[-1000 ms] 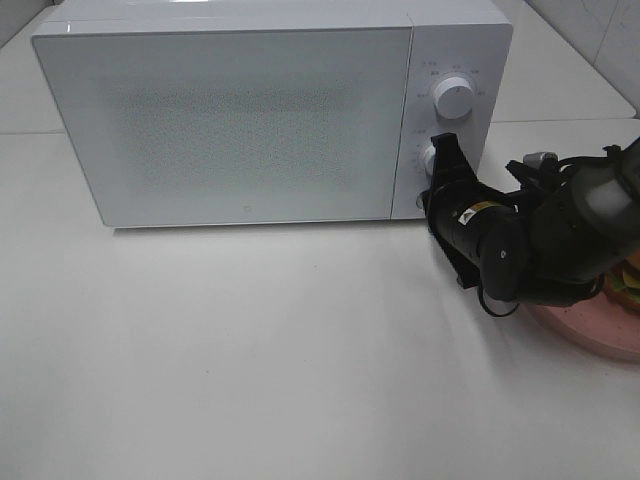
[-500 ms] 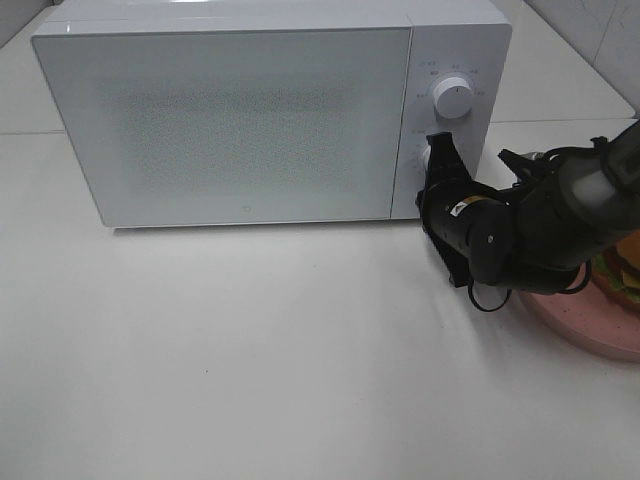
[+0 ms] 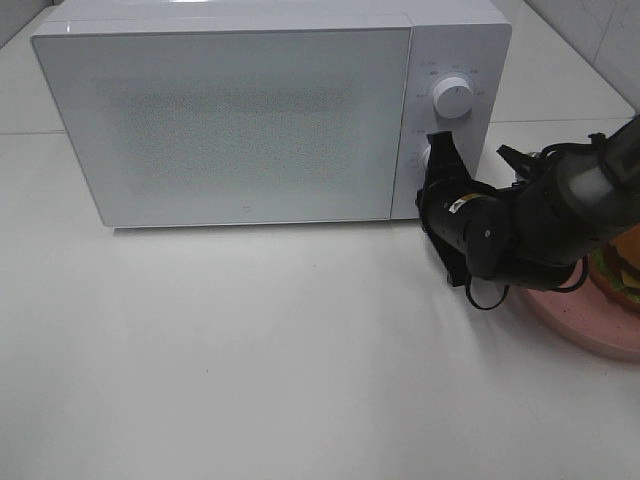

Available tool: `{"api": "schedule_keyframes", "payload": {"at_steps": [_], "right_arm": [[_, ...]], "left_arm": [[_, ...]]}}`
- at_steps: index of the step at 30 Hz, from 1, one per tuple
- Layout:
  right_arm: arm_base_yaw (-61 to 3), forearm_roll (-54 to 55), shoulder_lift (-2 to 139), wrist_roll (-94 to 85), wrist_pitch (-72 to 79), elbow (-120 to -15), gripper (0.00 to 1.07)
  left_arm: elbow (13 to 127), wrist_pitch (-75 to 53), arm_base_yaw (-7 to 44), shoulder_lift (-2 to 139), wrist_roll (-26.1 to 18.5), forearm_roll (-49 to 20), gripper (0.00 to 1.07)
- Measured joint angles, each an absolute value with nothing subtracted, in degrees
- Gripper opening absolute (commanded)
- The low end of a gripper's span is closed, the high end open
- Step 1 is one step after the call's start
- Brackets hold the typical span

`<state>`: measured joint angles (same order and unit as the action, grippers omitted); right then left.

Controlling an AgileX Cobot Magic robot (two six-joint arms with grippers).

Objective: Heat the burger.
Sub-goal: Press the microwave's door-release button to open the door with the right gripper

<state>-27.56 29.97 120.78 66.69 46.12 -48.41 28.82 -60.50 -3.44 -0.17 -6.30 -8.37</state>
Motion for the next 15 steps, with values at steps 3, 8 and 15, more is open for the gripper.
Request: {"api": "schedule_keyframes", "payload": {"at_steps": [3,8,15], "right_arm": [[-27.6,30.0,120.8,66.7,46.1,-48.4,0.00],[-27.6,30.0,120.8,66.7,46.0,-48.5,0.00],[-27.6,30.1,120.8,64.1,45.7,-48.5,0.00]], "left_arm": [[28.8,-60.5,-3.4,-0.2,-6.3,-8.4,0.00],[28.8,-60.5,-3.4,-0.2,-6.3,-8.4,0.00],[28.8,-60.5,-3.4,-0.2,-6.3,-8.4,0.00]]}}
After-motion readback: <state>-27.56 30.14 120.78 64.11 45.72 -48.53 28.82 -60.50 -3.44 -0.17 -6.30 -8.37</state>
